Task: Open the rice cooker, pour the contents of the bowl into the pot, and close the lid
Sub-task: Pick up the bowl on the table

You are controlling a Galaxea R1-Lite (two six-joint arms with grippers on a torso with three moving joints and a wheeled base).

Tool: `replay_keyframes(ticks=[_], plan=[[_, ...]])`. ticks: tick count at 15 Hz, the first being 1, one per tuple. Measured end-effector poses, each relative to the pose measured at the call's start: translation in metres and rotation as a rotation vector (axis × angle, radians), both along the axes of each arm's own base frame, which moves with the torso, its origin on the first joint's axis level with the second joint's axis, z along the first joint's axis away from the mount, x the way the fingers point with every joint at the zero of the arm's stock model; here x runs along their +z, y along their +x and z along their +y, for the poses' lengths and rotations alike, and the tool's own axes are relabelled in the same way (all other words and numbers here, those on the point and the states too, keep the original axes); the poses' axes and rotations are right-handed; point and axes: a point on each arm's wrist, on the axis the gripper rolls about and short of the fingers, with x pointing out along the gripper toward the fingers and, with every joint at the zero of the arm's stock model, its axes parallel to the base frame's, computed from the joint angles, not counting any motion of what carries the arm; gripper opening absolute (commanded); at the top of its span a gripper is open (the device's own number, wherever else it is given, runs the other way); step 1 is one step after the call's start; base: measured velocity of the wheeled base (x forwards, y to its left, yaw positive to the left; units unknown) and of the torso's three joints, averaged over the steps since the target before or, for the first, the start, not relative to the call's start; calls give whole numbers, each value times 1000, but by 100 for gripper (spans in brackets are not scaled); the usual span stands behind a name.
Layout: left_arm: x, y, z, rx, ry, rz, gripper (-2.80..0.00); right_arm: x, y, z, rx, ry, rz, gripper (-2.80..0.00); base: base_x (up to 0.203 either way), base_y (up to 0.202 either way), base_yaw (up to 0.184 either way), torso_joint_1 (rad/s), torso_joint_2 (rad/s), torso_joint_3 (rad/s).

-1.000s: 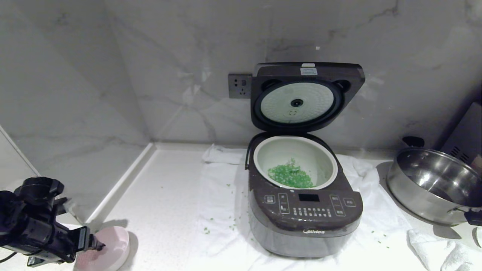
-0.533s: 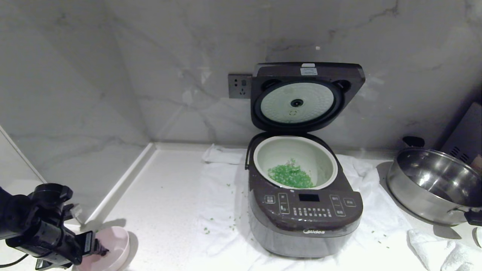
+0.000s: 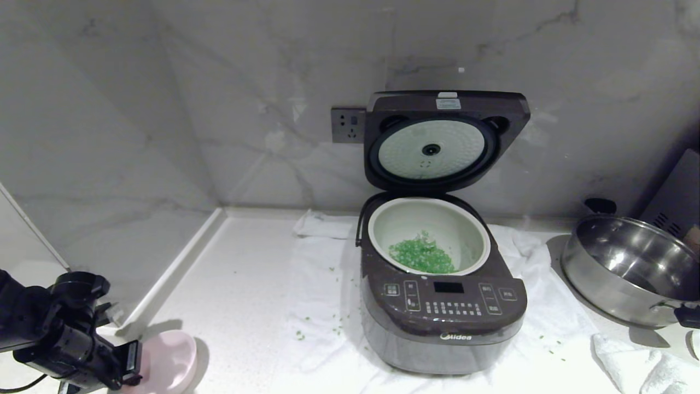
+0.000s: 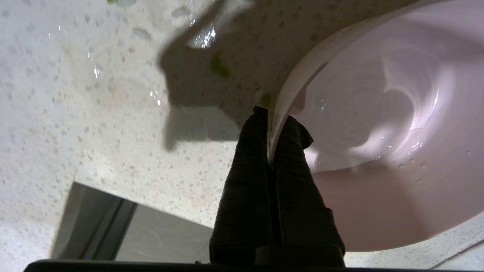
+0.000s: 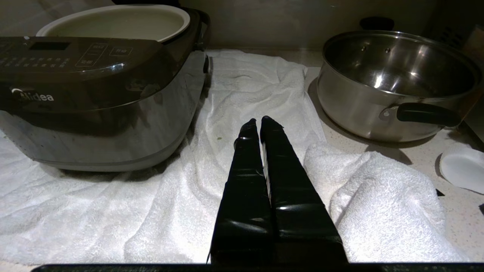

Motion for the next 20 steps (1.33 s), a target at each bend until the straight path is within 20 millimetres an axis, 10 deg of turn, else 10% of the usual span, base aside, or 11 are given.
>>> replay_keyframes(ticks=[12, 20], plan=[[11, -48, 17, 94, -67, -33, -280, 0, 0, 0, 0, 0, 0, -280, 0, 0, 0, 0, 0, 0], [67, -75, 1, -54, -3, -163, -280, 0, 0, 0, 0, 0, 0, -280, 0, 0, 0, 0, 0, 0]])
